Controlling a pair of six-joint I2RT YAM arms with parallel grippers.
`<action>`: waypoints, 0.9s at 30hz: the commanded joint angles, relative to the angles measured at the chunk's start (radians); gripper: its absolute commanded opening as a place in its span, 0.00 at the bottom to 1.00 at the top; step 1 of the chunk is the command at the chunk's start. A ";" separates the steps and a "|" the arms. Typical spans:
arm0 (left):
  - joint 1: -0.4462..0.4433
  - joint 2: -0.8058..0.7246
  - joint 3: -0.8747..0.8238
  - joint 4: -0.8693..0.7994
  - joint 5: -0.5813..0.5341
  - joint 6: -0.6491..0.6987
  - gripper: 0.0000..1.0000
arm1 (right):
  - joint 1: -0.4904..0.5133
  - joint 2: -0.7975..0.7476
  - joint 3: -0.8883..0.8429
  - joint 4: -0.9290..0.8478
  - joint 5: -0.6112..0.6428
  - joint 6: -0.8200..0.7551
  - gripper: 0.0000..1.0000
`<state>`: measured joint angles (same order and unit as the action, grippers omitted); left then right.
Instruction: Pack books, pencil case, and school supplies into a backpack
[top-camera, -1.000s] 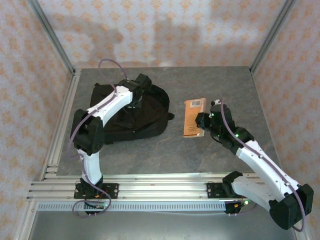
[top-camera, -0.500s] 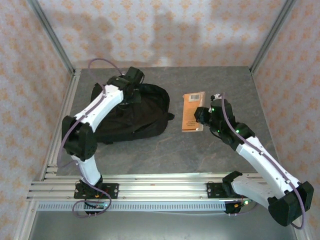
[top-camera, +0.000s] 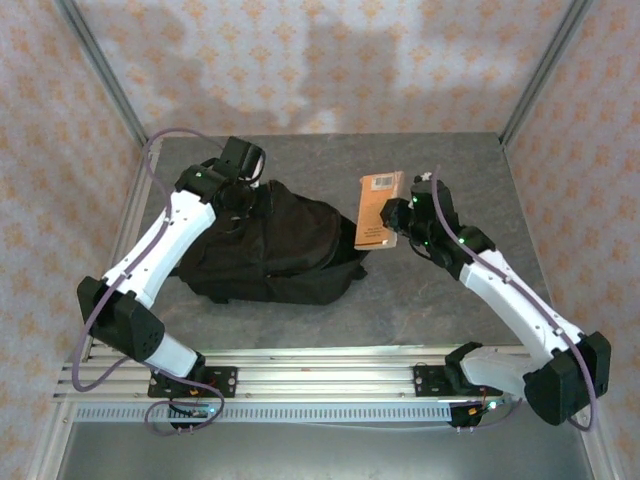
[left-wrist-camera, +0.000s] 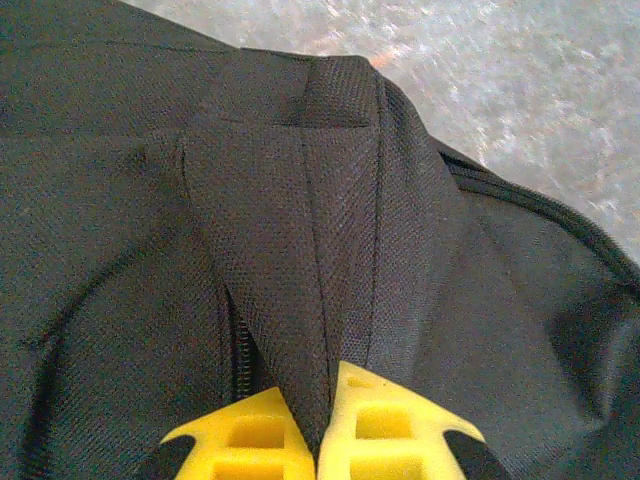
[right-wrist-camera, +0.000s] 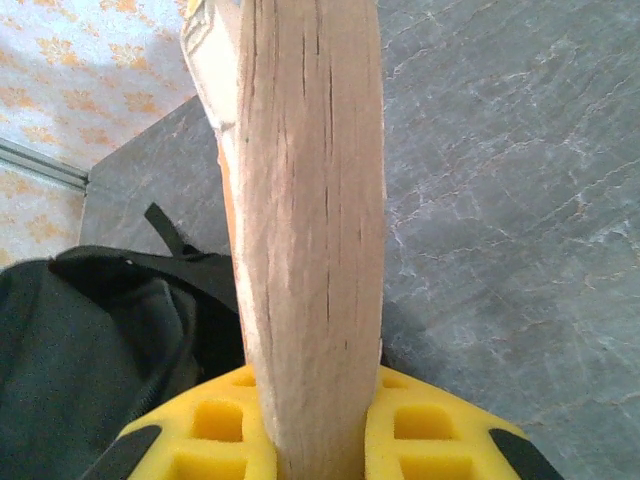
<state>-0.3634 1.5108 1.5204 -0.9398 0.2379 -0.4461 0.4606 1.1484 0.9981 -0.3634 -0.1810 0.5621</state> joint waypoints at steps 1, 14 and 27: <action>0.014 -0.057 -0.008 0.184 0.143 -0.013 0.00 | -0.018 0.030 0.051 0.098 -0.066 0.080 0.00; 0.014 -0.113 -0.063 0.242 0.101 -0.064 0.00 | -0.063 0.105 -0.037 0.201 -0.173 0.412 0.00; 0.017 -0.159 -0.043 0.257 0.066 -0.072 0.00 | -0.065 0.081 -0.119 0.246 -0.249 0.456 0.00</action>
<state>-0.3569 1.4364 1.4330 -0.8249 0.3058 -0.4999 0.3916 1.2591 0.9005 -0.1829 -0.3950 0.9962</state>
